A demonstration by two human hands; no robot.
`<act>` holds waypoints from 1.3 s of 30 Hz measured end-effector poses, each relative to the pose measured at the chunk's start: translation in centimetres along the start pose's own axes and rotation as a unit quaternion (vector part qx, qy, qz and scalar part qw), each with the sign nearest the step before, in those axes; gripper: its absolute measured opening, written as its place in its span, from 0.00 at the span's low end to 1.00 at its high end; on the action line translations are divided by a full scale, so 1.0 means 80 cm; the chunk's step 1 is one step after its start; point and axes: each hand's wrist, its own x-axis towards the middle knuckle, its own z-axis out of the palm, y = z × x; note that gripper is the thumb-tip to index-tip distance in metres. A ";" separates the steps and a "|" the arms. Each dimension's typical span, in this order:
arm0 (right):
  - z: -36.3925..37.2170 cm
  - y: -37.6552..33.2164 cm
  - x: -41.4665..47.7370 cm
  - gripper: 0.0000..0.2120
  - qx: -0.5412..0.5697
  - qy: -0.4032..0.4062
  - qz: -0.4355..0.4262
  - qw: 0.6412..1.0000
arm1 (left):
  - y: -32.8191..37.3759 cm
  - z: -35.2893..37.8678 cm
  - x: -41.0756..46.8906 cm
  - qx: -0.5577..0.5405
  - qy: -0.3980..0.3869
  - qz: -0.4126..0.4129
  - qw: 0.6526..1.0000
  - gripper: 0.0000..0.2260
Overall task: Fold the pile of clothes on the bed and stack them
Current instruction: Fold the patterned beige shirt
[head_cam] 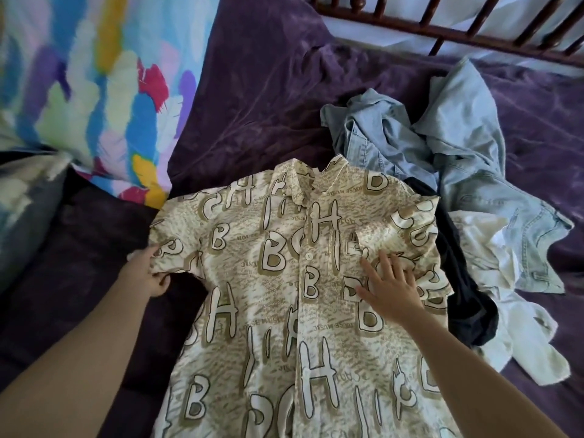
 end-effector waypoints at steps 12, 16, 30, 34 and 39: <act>-0.001 -0.004 0.001 0.31 -0.021 -0.006 0.002 1.000 | 0.025 0.006 -0.021 -0.212 -0.034 0.069 0.974 0.18; 0.000 -0.002 0.001 0.31 -0.020 -0.008 0.000 1.000 | 0.014 0.018 -0.029 -0.060 -0.037 0.256 0.964 0.18; -0.083 0.049 0.033 0.20 0.175 0.281 0.126 0.935 | -0.078 0.119 -0.029 0.629 -0.128 0.493 0.587 0.29; -0.132 0.072 0.075 0.25 0.226 0.199 0.163 0.940 | -0.019 0.145 0.012 0.537 -0.067 0.367 0.757 0.25; -0.159 0.086 0.120 0.28 0.289 0.111 0.181 0.934 | 0.011 0.160 0.040 0.383 -0.087 0.226 0.891 0.30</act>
